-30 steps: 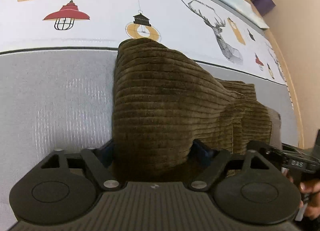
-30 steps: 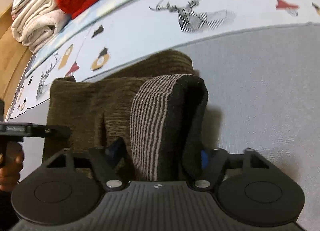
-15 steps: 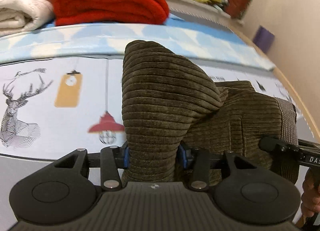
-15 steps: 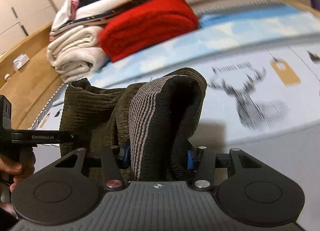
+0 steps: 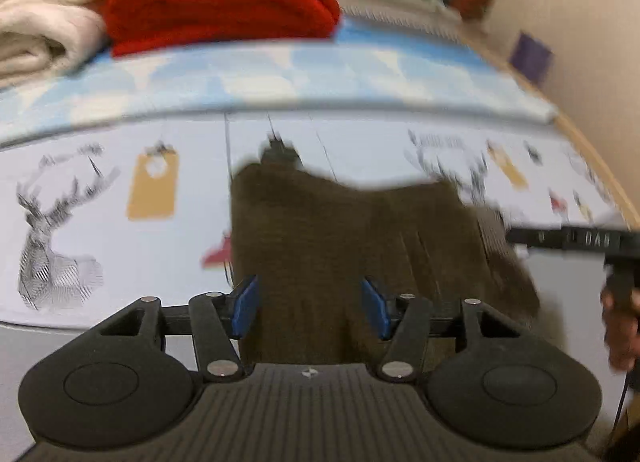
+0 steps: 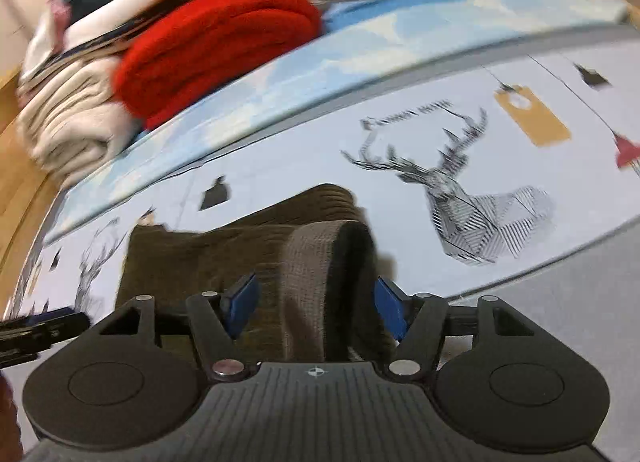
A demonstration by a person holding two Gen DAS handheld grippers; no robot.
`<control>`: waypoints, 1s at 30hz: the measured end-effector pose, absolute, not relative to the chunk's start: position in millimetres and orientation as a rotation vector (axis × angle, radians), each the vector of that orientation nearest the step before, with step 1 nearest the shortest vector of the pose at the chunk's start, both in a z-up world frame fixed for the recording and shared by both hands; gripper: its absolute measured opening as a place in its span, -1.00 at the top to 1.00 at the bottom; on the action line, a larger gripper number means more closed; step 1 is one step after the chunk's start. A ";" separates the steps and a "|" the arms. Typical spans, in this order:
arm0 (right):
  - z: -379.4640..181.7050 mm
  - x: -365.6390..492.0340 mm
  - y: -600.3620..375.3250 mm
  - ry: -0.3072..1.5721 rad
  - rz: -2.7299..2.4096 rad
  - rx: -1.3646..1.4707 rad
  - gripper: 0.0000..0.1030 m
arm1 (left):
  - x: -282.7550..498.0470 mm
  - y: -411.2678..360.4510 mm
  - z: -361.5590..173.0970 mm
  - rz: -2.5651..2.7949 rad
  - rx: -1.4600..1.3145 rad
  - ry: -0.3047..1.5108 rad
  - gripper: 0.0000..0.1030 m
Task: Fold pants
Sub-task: 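Lower the folded pants onto the bed and open both grippers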
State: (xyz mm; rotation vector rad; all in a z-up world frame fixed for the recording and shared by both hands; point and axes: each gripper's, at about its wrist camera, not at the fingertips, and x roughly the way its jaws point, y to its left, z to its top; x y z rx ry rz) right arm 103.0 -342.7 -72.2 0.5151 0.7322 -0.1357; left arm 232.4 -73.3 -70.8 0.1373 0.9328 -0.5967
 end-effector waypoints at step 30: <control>3.8 -21.7 -272.3 0.498 -0.235 0.244 -0.44 | 64.7 -32.9 -10.8 -0.394 0.232 0.547 -0.76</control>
